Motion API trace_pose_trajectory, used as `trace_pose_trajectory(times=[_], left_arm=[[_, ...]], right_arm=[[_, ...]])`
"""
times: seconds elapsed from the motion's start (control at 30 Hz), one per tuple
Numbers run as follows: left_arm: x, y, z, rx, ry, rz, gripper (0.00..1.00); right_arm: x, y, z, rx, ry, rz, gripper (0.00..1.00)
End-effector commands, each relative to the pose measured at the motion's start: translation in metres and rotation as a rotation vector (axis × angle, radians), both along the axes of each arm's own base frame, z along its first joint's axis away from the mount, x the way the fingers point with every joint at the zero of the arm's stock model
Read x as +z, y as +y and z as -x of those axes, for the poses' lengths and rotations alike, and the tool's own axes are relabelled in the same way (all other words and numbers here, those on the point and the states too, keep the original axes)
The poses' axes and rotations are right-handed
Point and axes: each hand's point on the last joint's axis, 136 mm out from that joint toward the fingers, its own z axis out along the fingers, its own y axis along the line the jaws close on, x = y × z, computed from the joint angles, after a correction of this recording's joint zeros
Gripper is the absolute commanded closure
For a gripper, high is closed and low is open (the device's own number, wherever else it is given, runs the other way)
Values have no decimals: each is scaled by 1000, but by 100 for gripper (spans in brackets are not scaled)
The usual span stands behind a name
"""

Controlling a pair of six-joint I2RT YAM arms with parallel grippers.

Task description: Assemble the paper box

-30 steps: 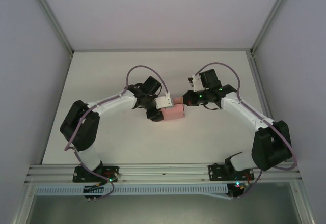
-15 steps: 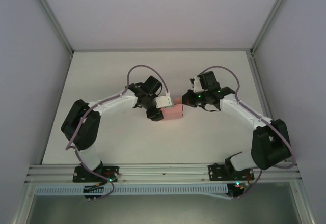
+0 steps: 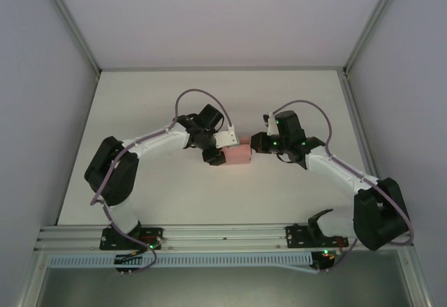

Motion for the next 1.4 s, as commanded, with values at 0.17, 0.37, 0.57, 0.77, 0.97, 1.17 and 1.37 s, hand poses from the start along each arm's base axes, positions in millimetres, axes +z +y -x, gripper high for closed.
trace_pose_trajectory(times=[0.17,0.37,0.57,0.77,0.97,1.17,1.37], left_arm=[[-12,-7,-9,71,21,14,45],[-10,-10,-9,85,23,26,46],[-9,-11,-9,96,23,38,46],[-3,-14,-12,104,13,59,45],[14,-21,-11,101,-13,91,28],[40,-24,-11,115,-80,127,8],[60,-18,-8,151,-107,169,0]], right_arm=[[-14,-6,16,-67,-120,-29,90],[-29,-15,18,-140,-106,18,90],[-20,-10,21,-110,-200,13,93],[-25,-20,27,-102,-260,56,94],[-30,-26,25,-150,-251,105,94],[-26,-30,20,-195,-254,184,96],[-38,-32,22,-219,-241,221,96]])
